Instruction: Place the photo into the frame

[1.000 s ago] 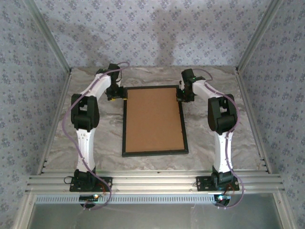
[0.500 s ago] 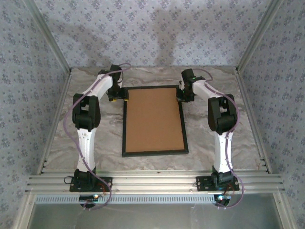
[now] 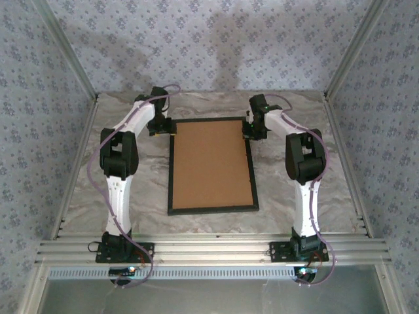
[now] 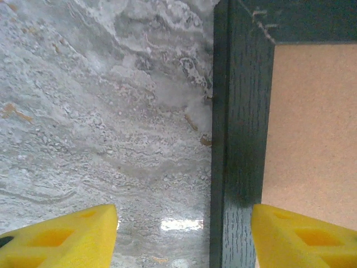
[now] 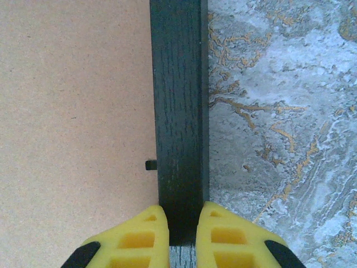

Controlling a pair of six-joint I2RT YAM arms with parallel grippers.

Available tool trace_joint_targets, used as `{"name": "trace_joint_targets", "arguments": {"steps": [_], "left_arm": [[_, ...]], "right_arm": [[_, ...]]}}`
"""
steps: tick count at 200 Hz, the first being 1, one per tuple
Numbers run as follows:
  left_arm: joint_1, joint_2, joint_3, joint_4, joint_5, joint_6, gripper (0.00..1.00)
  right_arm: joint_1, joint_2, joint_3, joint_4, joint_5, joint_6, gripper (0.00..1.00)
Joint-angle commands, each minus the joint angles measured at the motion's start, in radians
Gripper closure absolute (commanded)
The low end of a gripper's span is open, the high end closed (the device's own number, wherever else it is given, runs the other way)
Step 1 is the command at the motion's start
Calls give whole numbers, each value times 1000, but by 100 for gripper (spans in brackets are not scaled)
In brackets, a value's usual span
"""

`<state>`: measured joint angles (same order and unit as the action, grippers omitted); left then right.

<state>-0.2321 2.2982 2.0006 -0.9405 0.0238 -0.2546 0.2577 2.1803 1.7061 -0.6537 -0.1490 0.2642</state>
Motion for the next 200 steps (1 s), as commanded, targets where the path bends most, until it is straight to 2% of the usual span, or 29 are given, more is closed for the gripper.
{"name": "trace_joint_targets", "arguments": {"steps": [1, 120, 158, 200], "left_arm": [[-5, 24, 35, -12, -18, -6, 35], [-27, 40, -45, 14, 38, -56, 36], [-43, 24, -182, 96, 74, -105, 36], [-50, 36, -217, 137, 98, -137, 37]], "right_arm": [[17, 19, -18, -9, -17, -6, 88], [19, 22, -13, -9, -20, -5, 89], [24, 29, -10, -6, -21, -3, 89], [24, 27, -10, -14, -27, -3, 89]]}}
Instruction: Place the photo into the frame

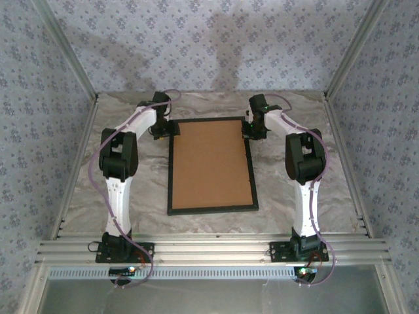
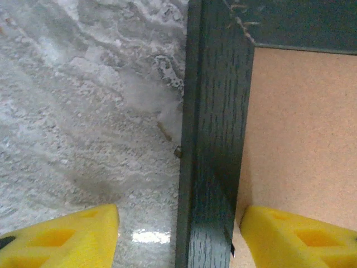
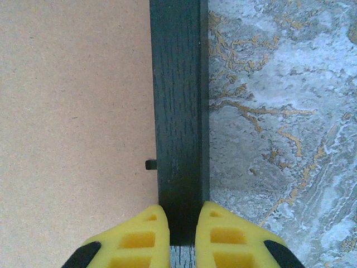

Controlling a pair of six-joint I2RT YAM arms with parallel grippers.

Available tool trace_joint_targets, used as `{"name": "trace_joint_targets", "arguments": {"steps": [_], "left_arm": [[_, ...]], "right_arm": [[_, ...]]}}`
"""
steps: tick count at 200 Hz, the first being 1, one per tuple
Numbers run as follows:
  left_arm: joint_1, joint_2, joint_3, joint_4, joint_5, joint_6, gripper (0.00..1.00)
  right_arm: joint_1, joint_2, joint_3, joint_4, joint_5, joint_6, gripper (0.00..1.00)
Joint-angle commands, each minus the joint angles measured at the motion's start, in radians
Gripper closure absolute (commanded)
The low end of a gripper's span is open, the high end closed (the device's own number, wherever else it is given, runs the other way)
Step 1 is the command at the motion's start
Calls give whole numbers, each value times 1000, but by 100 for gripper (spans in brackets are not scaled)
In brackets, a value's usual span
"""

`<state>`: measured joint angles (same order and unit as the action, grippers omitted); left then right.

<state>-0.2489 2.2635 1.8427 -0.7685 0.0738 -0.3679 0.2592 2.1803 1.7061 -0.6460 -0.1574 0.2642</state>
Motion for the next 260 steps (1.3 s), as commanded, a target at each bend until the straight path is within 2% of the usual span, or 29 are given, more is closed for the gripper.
{"name": "trace_joint_targets", "arguments": {"steps": [1, 42, 118, 160, 260], "left_arm": [[-33, 71, -60, -35, 48, -24, 36], [-36, 71, -43, -39, 54, -25, 37], [-14, 2, 158, -185, -18, 63, 35], [15, -25, 135, -197, -40, 78, 35], [22, 2, 77, -164, -47, 75, 35]], "right_arm": [[23, 27, -10, -22, -19, -3, 89], [23, 26, -6, -29, -19, -6, 89], [11, 12, -16, -30, -13, -7, 89], [12, 12, -16, -29, -15, -6, 89], [10, 12, -14, -28, -18, -6, 89]]}}
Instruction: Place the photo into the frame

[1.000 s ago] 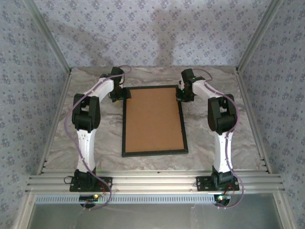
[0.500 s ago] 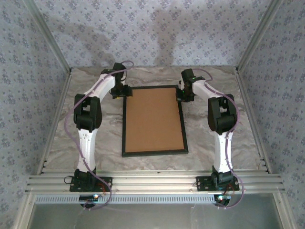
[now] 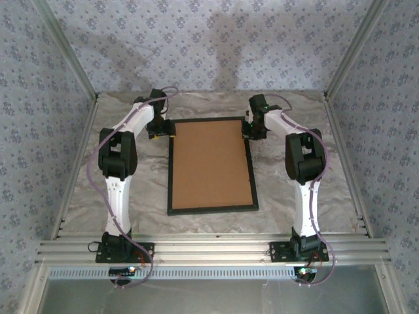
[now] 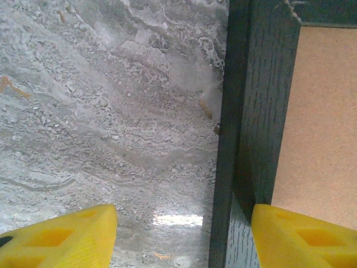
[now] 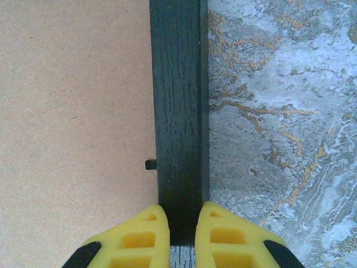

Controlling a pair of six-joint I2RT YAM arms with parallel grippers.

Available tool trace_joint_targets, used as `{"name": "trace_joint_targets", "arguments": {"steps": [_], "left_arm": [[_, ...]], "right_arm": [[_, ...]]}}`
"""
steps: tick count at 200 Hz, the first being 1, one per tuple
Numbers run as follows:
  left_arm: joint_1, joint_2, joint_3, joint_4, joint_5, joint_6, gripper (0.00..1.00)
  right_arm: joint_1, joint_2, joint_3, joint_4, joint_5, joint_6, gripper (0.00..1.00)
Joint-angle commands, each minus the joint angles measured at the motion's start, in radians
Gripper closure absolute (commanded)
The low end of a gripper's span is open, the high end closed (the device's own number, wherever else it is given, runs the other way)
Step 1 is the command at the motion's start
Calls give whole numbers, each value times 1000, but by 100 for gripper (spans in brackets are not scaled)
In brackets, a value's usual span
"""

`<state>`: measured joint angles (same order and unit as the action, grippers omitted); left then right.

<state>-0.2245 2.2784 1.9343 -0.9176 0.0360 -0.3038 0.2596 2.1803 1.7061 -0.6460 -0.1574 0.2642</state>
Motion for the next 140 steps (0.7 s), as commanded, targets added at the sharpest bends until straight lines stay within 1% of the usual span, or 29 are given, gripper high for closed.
{"name": "trace_joint_targets", "arguments": {"steps": [1, 43, 70, 140], "left_arm": [[-3, -12, -15, -15, -9, 10, 35], [-3, 1, 2, -4, -5, 9, 35], [-5, 14, 9, 6, 27, 11, 35], [-69, 84, 11, -3, 41, 12, 36]], "right_arm": [[10, 12, -14, -28, -18, -6, 89], [10, 12, -11, -32, -19, -8, 89], [11, 12, -7, -31, -21, -8, 89], [19, 19, -5, -35, -22, -8, 90]]}}
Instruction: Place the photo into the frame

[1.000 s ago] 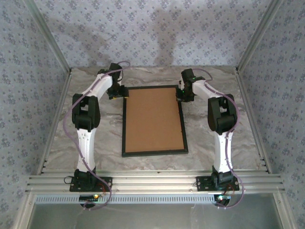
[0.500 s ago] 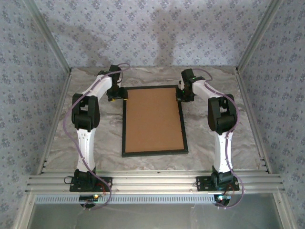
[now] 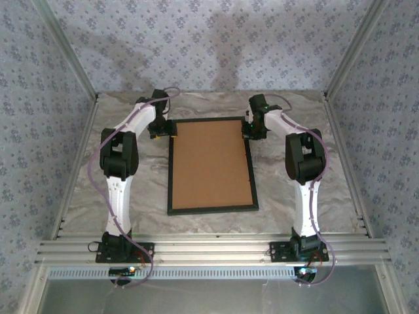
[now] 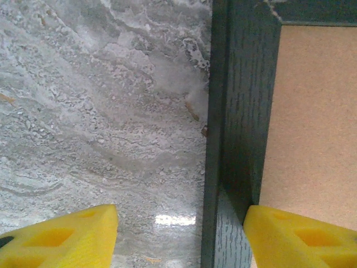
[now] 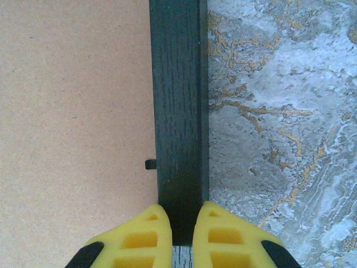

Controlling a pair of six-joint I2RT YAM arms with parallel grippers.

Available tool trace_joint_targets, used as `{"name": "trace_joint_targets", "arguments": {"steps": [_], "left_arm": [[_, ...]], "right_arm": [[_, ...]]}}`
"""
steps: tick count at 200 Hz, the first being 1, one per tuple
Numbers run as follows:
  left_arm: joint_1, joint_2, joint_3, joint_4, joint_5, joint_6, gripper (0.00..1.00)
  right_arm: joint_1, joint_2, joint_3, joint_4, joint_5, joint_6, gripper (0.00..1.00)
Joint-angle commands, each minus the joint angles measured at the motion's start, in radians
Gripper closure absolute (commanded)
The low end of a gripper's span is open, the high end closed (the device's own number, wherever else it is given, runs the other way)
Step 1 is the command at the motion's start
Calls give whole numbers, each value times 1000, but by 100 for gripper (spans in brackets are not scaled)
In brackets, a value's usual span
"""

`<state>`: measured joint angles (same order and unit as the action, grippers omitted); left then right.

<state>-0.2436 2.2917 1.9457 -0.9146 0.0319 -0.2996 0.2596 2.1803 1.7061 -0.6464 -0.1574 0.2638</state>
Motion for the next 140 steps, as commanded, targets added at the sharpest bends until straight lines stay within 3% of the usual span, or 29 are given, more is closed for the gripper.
{"name": "trace_joint_targets", "arguments": {"steps": [1, 140], "left_arm": [[-50, 71, -1, -7, 46, 6, 36], [-106, 155, 31, -31, 74, 13, 37]], "right_arm": [[18, 19, -5, -35, -22, -8, 90], [39, 32, 10, -38, -44, -8, 92]]}}
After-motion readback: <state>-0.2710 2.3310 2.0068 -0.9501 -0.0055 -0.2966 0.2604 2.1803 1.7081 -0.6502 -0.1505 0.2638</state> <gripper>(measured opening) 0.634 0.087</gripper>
